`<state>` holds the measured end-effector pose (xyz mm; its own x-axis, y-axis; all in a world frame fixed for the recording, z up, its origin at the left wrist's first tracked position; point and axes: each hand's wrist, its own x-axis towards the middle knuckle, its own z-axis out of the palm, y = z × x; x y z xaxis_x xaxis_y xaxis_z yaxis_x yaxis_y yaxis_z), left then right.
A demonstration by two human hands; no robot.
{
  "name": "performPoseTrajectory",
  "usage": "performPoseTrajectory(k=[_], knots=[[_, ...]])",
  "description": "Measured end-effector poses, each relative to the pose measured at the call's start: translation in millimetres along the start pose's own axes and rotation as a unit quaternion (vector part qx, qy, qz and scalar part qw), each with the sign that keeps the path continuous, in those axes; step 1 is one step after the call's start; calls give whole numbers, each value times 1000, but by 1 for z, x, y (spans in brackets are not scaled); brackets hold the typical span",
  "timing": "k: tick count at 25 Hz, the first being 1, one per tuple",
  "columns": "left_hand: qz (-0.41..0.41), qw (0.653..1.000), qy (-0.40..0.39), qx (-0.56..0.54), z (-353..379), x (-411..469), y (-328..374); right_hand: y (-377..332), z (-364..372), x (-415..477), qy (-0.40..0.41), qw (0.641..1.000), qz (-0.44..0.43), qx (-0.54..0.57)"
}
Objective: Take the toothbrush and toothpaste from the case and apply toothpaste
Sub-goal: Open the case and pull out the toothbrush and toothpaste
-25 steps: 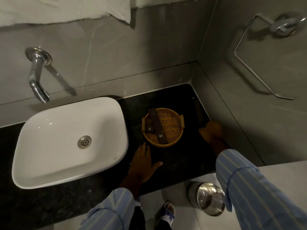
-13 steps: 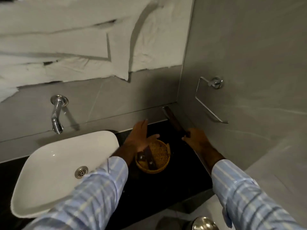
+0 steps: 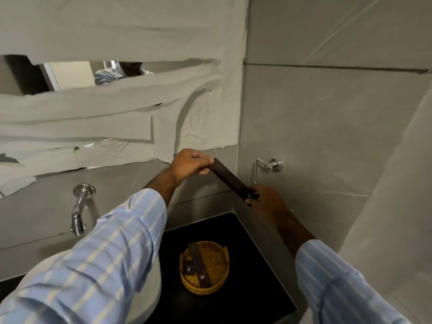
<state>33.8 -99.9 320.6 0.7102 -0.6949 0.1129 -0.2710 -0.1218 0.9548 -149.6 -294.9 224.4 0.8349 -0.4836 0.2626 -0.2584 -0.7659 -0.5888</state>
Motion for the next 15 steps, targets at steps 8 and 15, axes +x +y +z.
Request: performPoseTrajectory(k=[8,15], knots=[[-20,1000,-8,-18,-4,7,49,-12,-32,15,41,996,-67,-38],[24,998,38,32,-5,10,61,-25,-43,30,14,997,-64,-39]])
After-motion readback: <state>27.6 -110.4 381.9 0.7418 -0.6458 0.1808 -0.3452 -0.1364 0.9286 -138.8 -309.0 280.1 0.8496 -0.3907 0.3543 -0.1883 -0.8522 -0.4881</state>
